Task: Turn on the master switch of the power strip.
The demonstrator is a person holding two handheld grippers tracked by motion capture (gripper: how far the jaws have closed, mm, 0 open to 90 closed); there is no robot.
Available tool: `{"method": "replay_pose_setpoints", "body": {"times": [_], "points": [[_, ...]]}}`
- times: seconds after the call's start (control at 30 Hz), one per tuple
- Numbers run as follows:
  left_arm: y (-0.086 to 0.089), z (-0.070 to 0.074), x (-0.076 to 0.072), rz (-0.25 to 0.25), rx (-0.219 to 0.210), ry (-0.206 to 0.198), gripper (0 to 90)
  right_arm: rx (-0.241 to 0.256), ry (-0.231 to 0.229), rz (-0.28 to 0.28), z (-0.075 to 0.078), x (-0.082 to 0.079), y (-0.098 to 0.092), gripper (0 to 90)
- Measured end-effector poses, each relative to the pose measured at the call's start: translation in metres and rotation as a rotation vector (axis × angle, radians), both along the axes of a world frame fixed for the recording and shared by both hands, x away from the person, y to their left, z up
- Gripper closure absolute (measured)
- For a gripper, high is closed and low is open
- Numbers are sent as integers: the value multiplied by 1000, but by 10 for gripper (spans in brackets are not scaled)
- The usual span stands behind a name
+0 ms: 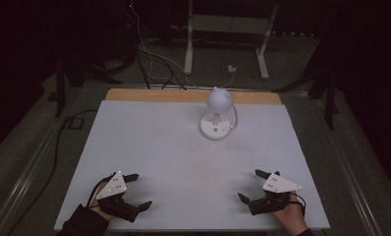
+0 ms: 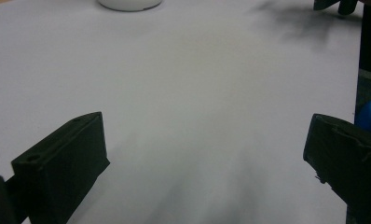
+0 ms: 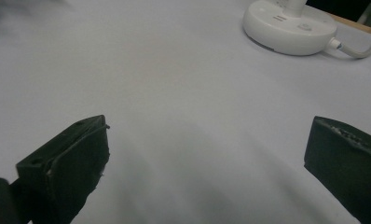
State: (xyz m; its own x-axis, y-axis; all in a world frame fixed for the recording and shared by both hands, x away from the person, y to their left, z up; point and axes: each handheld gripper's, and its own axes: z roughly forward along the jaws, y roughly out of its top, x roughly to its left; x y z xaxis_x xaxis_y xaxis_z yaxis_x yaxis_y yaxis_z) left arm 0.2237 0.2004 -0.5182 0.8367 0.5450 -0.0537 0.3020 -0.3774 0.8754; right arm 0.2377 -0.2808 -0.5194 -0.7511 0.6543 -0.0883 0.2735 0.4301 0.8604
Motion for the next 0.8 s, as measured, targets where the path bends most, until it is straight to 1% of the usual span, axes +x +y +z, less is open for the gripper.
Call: {"method": "replay_pose_setpoints", "body": {"times": [0.13,0.23,0.27,0.33,0.4,0.53,0.57,0.6,0.63,0.7,0.8], "points": [[0,0,0,-5,-4,-2,1,10,7,2,2,-1,-1,0],[0,0,0,-13,-9,4,1,3,6,7,3,-1,0,0],[0,0,0,-16,-11,6,1,0,20,15,2,-1,1,0],[0,0,0,-20,-14,10,1,-5,27,19,2,0,1,0],[-1,0,0,-29,-20,8,1,-25,40,25,2,0,4,0],[-1,0,0,-25,-18,12,1,-10,60,34,3,-1,5,0],[0,0,0,-25,-19,11,1,-26,65,39,3,-1,7,0],[0,0,-1,-23,-28,8,1,-31,68,43,3,-2,7,0],[0,0,-1,-23,-28,8,1,-32,76,46,3,-2,8,0],[1,1,-1,-23,-33,7,1,-47,77,51,3,-3,11,0],[1,0,0,-26,-36,10,1,-47,94,59,3,-4,13,0]]}}
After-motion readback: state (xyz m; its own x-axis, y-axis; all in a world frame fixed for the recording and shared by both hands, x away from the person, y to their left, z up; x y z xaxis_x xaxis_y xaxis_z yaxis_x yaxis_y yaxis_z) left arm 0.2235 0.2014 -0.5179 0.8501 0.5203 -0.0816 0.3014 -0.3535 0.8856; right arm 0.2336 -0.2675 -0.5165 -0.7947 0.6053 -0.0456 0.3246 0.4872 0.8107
